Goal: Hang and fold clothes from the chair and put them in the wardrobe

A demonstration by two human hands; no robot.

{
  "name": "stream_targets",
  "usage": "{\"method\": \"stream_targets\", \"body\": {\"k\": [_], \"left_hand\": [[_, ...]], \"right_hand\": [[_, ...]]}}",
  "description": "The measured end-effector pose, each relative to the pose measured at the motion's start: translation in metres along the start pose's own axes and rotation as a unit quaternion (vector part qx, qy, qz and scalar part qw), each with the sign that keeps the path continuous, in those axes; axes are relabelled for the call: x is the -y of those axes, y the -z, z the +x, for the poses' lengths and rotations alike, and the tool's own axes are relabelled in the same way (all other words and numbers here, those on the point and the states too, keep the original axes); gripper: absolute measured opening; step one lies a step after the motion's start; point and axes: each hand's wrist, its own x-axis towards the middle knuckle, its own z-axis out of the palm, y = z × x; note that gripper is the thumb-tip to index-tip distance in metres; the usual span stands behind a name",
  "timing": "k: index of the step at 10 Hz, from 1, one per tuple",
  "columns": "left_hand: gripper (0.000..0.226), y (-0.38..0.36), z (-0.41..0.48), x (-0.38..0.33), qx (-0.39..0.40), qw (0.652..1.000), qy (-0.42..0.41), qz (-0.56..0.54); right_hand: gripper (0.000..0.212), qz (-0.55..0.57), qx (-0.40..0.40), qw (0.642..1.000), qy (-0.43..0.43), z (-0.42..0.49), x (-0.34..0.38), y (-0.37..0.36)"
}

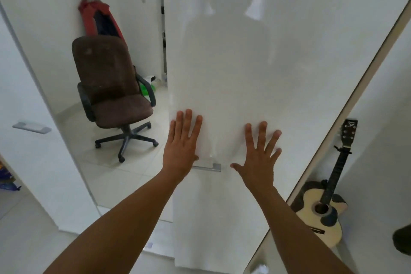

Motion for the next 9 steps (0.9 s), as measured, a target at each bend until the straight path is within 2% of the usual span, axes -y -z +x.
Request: {"method": "stream_targets", "body": {"k": [1, 4, 6, 7, 8, 9], "left_hand": [[0.148, -0.021, 0.021, 0.012, -0.002, 0.999, -0.014, -0.030], [0.150, -0.042, 0.041, 0.031, -0.020, 0.996, -0.051, -0.076], [0.139, -0.022, 0.027, 0.014, -0.020, 0.996, -0.035, -0.084], [0.131, -0.004, 0.011, 0.005, 0.010, 0.990, -0.003, -0.138], [0.115, 0.036, 0.014, -0.005, 0.052, 0.971, 0.041, -0.230], [0.101, 0.057, -0.016, -0.015, 0.151, 0.899, 0.045, -0.409]], "right_hand": [[0.135, -0.007, -0.040, 0.999, -0.020, 0.015, 0.002, -0.023], [0.139, -0.018, -0.085, 0.995, -0.039, 0.030, 0.006, -0.043], [0.122, 0.012, -0.058, 0.998, -0.011, 0.017, 0.004, -0.021], [0.113, 0.040, -0.030, 0.998, 0.022, 0.005, -0.006, -0.003], [0.104, 0.069, 0.011, 0.997, 0.030, 0.000, -0.008, 0.025], [0.087, 0.193, 0.010, 0.981, 0.008, -0.004, -0.013, 0.064]]}}
